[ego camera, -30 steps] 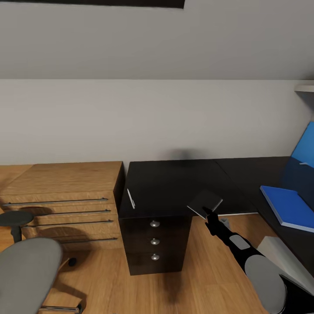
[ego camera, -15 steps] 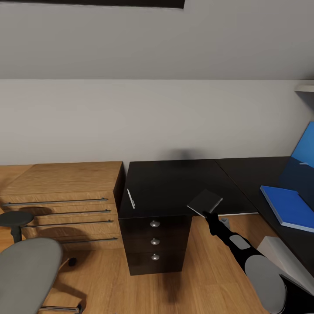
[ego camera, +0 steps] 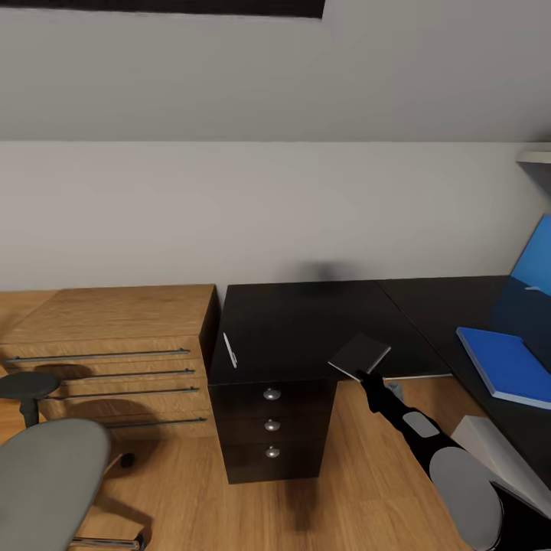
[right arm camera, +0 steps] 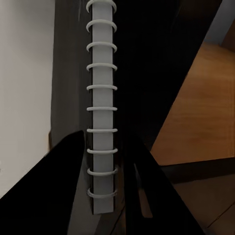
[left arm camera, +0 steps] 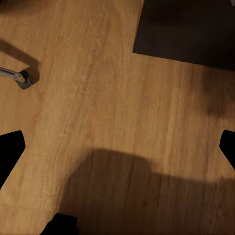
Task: In the bedroom, organize the workspace by keeping the computer under the desk, ensuring the monitor is on the desk, placing the keyboard on the desk next to the monitor, placing the mouse on the desk next to the keyboard, moving the folder from the swivel chair onto the desk next to the mouse, stacking the notebook on top of the folder with the pen on top of the notebook, and positioning the swivel chair next to the desk.
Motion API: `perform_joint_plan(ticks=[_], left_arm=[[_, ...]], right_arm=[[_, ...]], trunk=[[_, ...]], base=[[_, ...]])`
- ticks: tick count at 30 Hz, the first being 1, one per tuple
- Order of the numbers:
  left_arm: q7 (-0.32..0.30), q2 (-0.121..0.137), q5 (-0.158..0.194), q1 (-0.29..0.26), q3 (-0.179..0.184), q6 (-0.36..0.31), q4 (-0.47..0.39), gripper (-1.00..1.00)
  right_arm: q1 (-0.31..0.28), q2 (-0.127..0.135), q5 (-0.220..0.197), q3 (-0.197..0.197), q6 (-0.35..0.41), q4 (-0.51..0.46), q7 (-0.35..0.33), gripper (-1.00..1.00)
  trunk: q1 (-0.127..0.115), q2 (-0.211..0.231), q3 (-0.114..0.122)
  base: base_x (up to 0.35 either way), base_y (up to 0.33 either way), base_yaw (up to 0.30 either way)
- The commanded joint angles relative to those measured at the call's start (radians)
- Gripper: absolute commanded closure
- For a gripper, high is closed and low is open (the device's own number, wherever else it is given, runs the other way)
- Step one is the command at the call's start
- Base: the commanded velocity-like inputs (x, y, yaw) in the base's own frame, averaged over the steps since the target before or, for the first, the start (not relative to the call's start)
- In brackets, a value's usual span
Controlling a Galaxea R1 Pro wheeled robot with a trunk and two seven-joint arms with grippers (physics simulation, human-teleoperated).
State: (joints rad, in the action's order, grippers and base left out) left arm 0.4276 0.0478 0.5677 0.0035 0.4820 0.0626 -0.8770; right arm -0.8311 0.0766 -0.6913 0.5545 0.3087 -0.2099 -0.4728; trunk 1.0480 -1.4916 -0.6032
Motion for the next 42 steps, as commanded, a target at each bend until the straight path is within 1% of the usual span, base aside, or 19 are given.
perform_joint_plan(ticks=[1, 5, 7, 13, 15, 28, 31, 32, 34, 35, 36, 37, 38, 39, 40, 42], left_arm=[[0.006, 0.001, 0.011, 0.0, 0.006, 0.006, -0.001, -1.0], [0.006, 0.001, 0.012, 0.0, 0.006, 0.006, 0.001, -1.0], [0.006, 0.0, 0.012, 0.0, 0.006, 0.004, 0.02, -1.0], [0.006, -0.017, 0.011, 0.0, 0.004, 0.004, 0.05, -1.0], [0.006, -0.019, 0.011, 0.0, 0.003, 0.003, 0.052, -1.0], [0.006, -0.023, 0.011, 0.0, 0.003, 0.003, 0.057, -1.0], [0.006, -0.024, 0.011, 0.0, 0.003, 0.003, 0.057, -1.0], [0.006, -0.024, 0.011, 0.0, 0.003, 0.003, 0.058, -1.0], [0.006, -0.024, 0.011, 0.0, 0.003, 0.003, 0.058, -1.0], [0.006, -0.024, 0.011, 0.0, 0.004, 0.003, 0.062, -1.0], [0.006, -0.025, 0.01, 0.0, 0.004, 0.003, 0.067, -1.0], [0.006, -0.025, 0.01, 0.0, 0.004, 0.003, 0.069, -1.0], [0.005, -0.027, 0.009, 0.0, 0.004, 0.003, 0.073, -1.0], [0.005, -0.029, 0.009, 0.0, 0.004, 0.003, 0.075, -1.0], [0.005, -0.031, 0.009, 0.0, 0.004, 0.003, 0.076, -1.0], [0.005, -0.033, 0.009, 0.0, 0.004, 0.003, 0.077, -1.0]], right_arm=[[0.0, 0.0, -0.004, 0.004, 0.008, -0.001, 0.0, 1.0], [0.0, 0.0, -0.003, 0.003, 0.006, -0.003, -0.001, 1.0], [0.0, 0.0, -0.002, 0.002, 0.005, -0.004, -0.002, 1.0], [0.0, 0.0, -0.002, 0.001, 0.004, -0.02, -0.003, 1.0], [0.0, 0.0, -0.002, 0.001, 0.005, -0.031, -0.003, 1.0], [0.0, 0.003, -0.001, 0.001, 0.007, -0.07, -0.007, 1.0], [-0.001, 0.005, 0.001, 0.001, 0.012, -0.105, -0.016, 1.0], [0.001, 0.01, 0.002, 0.001, 0.032, -0.142, -0.02, 1.0], [0.001, 0.019, 0.004, 0.001, 0.052, -0.159, -0.021, 1.0], [0.003, 0.045, 0.004, 0.001, 0.095, -0.18, -0.023, 1.0], [0.003, 0.058, 0.003, 0.001, 0.114, -0.185, -0.024, 1.0], [0.003, 0.064, 0.002, 0.001, 0.123, -0.188, -0.025, 1.0], [0.004, 0.08, 0.001, 0.001, 0.144, -0.192, -0.029, 1.0], [0.004, 0.089, 0.001, 0.001, 0.153, -0.194, -0.033, 1.0], [0.004, 0.103, -0.001, 0.001, 0.162, -0.196, -0.04, 1.0], [0.004, 0.114, -0.001, 0.001, 0.168, -0.197, -0.045, 1.0]], trunk=[[-0.004, 0.007, 0.002], [-0.019, 0.035, 0.015], [-0.027, 0.049, 0.021], [-0.05, 0.091, 0.04], [-0.058, 0.105, 0.046], [-0.107, 0.196, 0.087], [-0.119, 0.217, 0.096], [-0.123, 0.224, 0.1], [-0.13, 0.238, 0.106], [-0.134, 0.245, 0.109], [-0.138, 0.252, 0.112], [-0.142, 0.259, 0.115], [-0.146, 0.266, 0.118], [-0.15, 0.273, 0.122], [-0.15, 0.273, 0.122], [-0.15, 0.273, 0.122]], base=[[0.0, 0.0, 0.0], [0.0, 0.0, 0.0], [0.0, 0.0, 0.0], [0.0, 0.0, 0.0], [0.0, 0.0, 0.0], [0.0, 0.0, 0.0], [0.0, 0.0, 0.0], [0.0, 0.0, 0.0], [0.0, 0.0, 0.0], [0.0, 0.0, 0.0], [0.0, 0.0, 0.0], [0.0, 0.0, 0.0], [0.0, 0.0, 0.0], [0.0, 0.0, 0.0], [0.0, 0.0, 0.0], [0.0, 0.0, 0.0]])
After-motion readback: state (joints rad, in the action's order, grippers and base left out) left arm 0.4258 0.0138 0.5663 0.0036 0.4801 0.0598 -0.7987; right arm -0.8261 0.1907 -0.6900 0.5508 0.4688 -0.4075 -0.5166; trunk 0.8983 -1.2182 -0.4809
